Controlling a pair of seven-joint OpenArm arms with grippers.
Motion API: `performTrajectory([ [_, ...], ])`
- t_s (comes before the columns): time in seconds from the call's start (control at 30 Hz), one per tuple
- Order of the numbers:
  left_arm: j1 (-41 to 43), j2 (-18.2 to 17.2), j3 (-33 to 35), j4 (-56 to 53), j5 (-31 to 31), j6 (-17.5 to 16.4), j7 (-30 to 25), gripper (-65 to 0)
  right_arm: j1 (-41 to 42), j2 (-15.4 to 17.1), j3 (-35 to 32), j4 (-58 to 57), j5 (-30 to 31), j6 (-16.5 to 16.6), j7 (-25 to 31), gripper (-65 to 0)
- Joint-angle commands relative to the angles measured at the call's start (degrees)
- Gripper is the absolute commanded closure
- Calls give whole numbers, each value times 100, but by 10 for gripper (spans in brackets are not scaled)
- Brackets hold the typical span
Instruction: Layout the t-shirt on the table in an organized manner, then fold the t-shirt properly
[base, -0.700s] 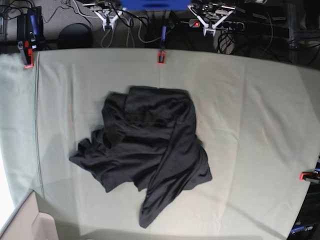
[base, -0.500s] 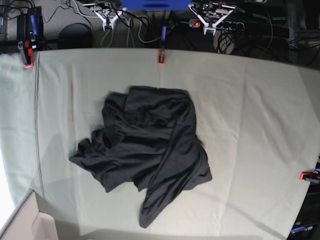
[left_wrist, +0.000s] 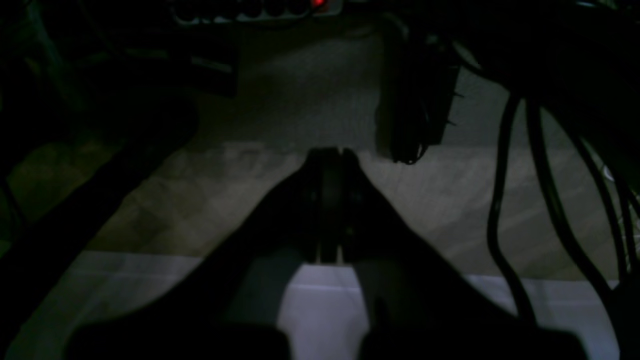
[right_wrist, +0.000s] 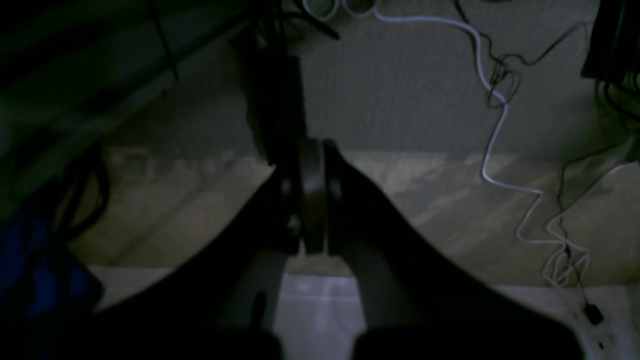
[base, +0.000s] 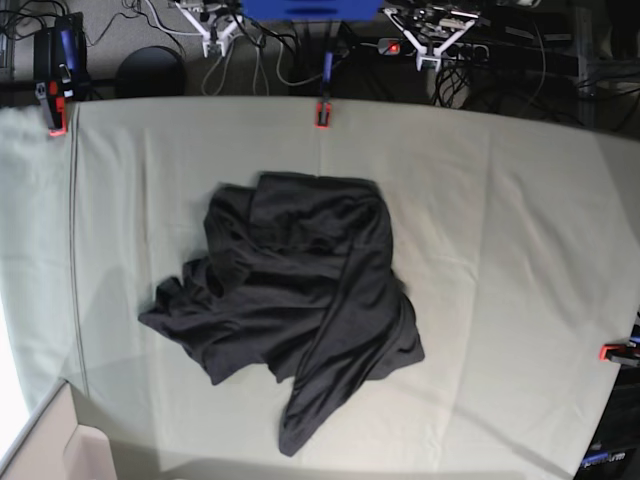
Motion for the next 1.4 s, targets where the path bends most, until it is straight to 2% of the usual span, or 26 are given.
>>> performTrajectory([
  [0.0,41,-50,-8,8,-14,1,-3,-3,-3,8,-23,1,39,-67,-29,-1],
  [0.13,41,-15,-16,8,-23,1,-3,-3,33,16,-23,85,39,-67,-495,-1],
  [0.3,23,2,-16,17,-14,-34,23,-4,-231,122,-23,1122,39,-67,-1470,-1],
  [0.4,23,20,-16,17,-14,-34,41,-4,-337,122,-6,1456,39,-67,-1725,-1],
  [0.83,32,46,-8,17,-14,-34,5,-3,-345,122,3,1482,47,-67,-1673,0],
  [1.07,234,-138,-16,34,-14,-43,-3,-2,-899,139,-23,1685,47,-67,-811,0],
  [1.17,524,-261,-16,518,-14,-43,32,-2,-1260,201,-23,2027,47,-67,-653,0],
  [1.37,1667,-525,-16,2381,-23,-43,49,-1,-2218,368,-23,3267,47,-67,-662,0],
])
